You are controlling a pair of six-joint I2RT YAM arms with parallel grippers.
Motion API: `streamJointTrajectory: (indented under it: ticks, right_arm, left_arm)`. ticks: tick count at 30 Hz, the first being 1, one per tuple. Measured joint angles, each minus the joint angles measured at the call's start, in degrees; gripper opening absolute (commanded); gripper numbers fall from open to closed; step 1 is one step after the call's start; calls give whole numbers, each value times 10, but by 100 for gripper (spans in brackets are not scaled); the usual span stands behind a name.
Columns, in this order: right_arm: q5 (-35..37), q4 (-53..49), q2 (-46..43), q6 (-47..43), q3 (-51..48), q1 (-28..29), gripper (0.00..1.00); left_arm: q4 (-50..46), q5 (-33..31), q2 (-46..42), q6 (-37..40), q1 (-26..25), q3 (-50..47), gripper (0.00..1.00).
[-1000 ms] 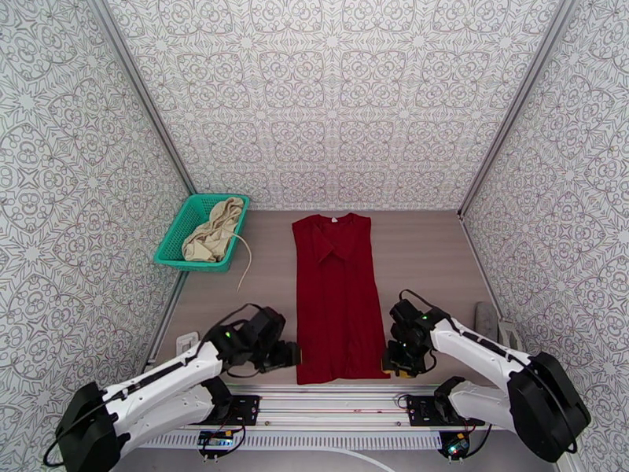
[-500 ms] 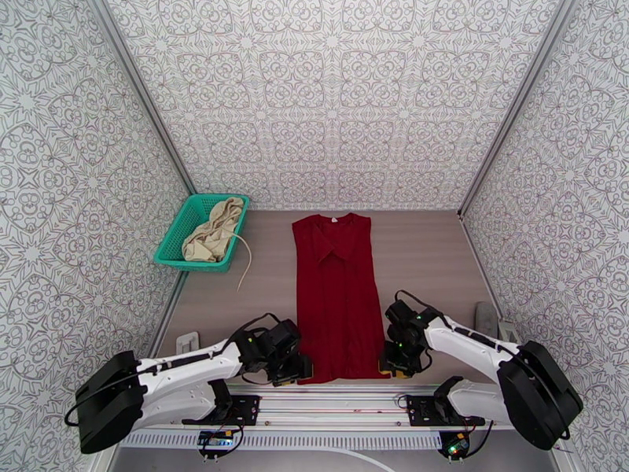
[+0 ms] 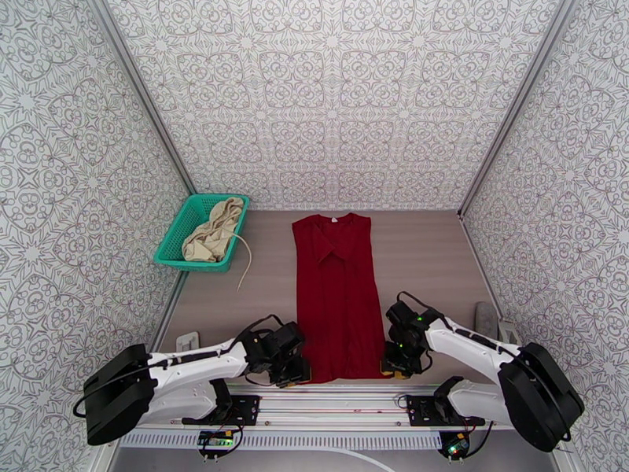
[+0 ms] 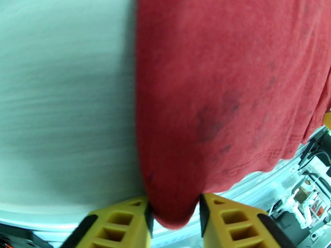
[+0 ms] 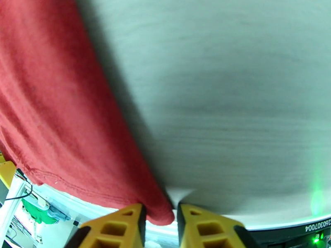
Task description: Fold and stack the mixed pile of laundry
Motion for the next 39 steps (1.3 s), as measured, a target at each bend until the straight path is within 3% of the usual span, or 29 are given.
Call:
streamJointTrajectory:
  ticks: [4,5,27,35,39]
  right_arm:
    - [-9,9,-7,9,-7,1,6]
    - [-12,14,-10,12,-9,2,3]
    - [8,-102,-145,18,-1,7,0]
    - [32,-135,-137,26,70,7,0]
    - [60,-151,-110,26,146,7,0]
  left_arm:
    - [1,-11,3,4,0,4,1]
    - [0,-14,2,8,0,6,0]
    - [-138,-56,-83,39,2,46,0]
    - [-159,-84,-69,60,5,113,0]
    - [-170,-92,-49,93,31,174,0]
